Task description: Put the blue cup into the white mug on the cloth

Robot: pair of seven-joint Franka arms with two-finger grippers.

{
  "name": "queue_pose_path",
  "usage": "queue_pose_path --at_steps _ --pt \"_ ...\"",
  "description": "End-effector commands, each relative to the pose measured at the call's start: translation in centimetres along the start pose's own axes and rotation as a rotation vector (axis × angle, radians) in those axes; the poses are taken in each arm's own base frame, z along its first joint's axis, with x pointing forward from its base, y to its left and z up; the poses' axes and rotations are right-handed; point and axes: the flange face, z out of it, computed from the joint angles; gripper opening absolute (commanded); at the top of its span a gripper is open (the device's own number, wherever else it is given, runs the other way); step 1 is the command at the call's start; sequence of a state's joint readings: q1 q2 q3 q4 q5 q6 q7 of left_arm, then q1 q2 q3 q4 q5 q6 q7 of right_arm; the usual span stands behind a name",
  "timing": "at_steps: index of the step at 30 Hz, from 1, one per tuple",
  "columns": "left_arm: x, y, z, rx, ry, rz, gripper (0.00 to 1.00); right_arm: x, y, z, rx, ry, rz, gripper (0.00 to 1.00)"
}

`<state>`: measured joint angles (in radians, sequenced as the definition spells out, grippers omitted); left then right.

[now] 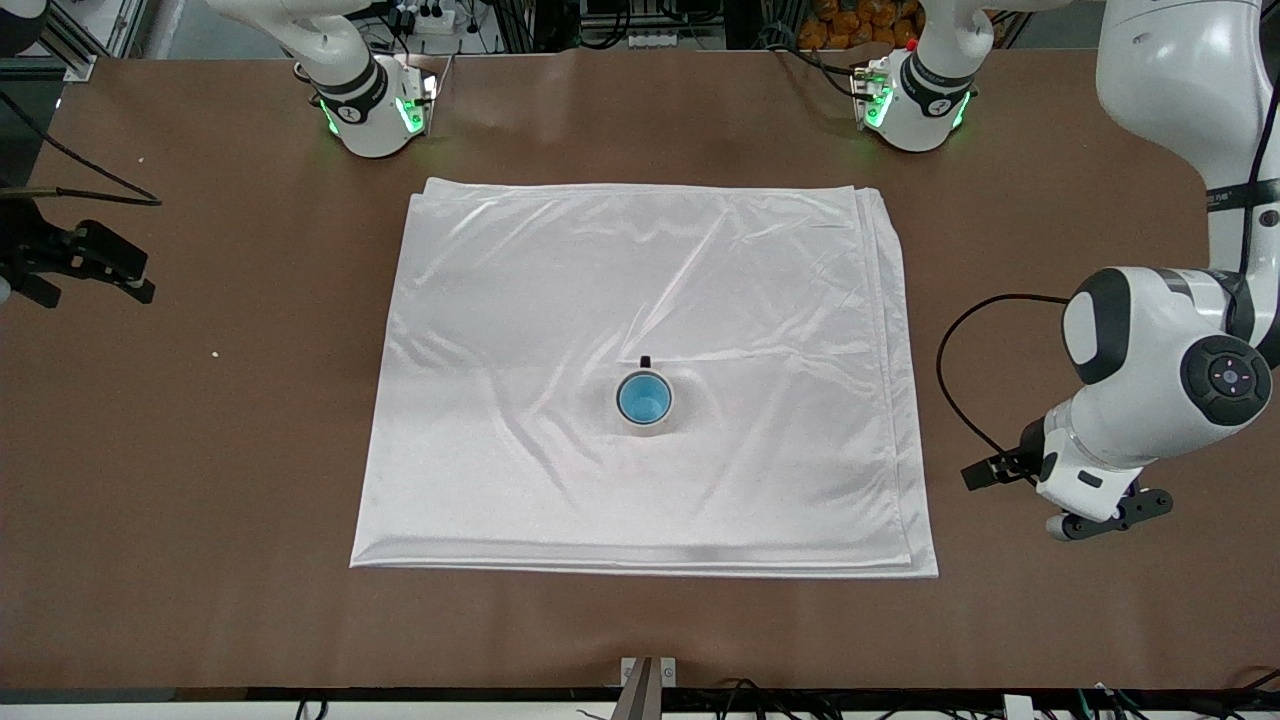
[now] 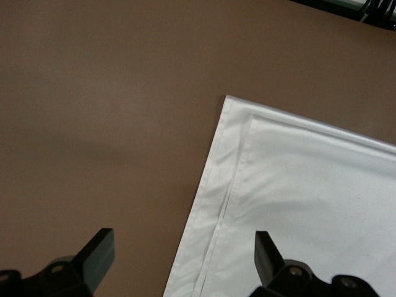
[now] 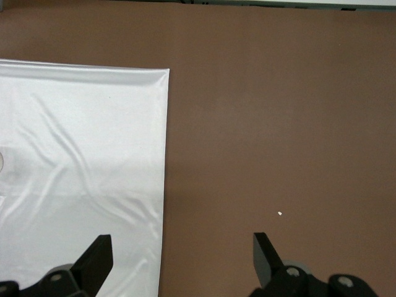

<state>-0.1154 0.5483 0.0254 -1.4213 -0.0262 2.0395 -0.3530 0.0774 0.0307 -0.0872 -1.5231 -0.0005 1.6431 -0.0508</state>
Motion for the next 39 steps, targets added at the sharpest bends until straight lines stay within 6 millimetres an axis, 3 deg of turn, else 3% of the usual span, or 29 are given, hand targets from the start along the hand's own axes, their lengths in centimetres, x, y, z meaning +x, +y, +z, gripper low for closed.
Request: queue_pose_path --at_steps 1,11,14,23,30,39 --pt "-1.1 -1.9 -2.7 -0.011 -0.003 -0.008 1.0 -1.0 -0.1 -0.4 0.006 0.004 -0.015 1.0" --pt "-3.3 -8.9 -8.5 -0.021 0.018 0.171 1.0 -1.0 -0.2 -0.3 0.007 0.0 -0.017 1.0" --pt "-4.3 -9.7 -10.0 -0.016 -0.027 0.208 1.0 -1.2 -0.1 -0.2 0.008 -0.02 -0.015 1.0" --pt "-8.5 -11.2 -17.0 -0.002 -0.1 0.217 1.0 -1.5 0.3 0.1 0.01 -0.043 -0.018 1.0" --pt "-11.6 -10.7 -21.6 -0.006 -0.104 0.235 1.0 -1.5 0.0 0.1 0.026 -0.046 -0.021 1.0" --pt "-16.0 -6.0 -25.0 0.004 -0.113 0.224 1.0 -1.3 -0.4 0.1 0.031 -0.043 -0.031 1.0"
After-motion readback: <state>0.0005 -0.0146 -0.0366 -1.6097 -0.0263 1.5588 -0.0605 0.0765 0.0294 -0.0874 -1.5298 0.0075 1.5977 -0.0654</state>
